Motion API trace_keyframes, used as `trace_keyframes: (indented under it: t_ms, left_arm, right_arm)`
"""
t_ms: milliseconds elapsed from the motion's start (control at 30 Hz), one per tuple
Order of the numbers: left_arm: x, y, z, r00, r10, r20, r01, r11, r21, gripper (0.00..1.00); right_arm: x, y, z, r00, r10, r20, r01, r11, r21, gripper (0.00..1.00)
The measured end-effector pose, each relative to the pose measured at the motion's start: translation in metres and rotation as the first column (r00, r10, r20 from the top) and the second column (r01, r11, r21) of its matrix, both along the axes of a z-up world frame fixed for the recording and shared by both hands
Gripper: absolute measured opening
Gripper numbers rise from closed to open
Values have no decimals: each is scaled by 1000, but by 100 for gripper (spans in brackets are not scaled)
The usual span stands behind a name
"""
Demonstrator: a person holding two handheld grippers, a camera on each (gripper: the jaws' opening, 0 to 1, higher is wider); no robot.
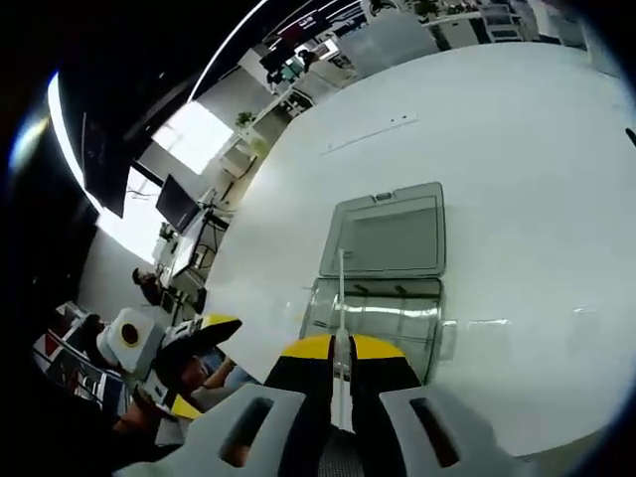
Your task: Insert the divider into the dual guide fixture by aligning both edges with the guide slots and pushing it downward to the bottom, including one-sided entry, uneven engagement, binding, and posture correction.
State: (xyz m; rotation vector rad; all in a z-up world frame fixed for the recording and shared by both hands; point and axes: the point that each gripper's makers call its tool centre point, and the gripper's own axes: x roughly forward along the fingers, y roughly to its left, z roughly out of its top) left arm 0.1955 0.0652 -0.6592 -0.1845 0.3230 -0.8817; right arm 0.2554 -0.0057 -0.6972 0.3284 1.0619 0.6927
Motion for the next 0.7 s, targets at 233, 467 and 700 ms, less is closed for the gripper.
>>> trace_keyframes:
  t_ms: [233, 467, 700]
  left_arm:
    - [2, -2, -4, 1000, -5, -7, 5, 1000, -26, 59]
    - [3, 0, -12, 1000, -10, -19, 10, 1000, -5, 64]
    - [6, -1, -12, 1000, -24, 8, 24, 999, 40, 72]
  right_arm:
    - [3, 1, -11, 1000, 9, -9, -10, 997, -70, 0]
    - [7, -1, -18, 999, -7, -34, 3, 994, -111, 0]
    - [9, -5, -25, 998, -20, -55, 11, 988, -151, 0]
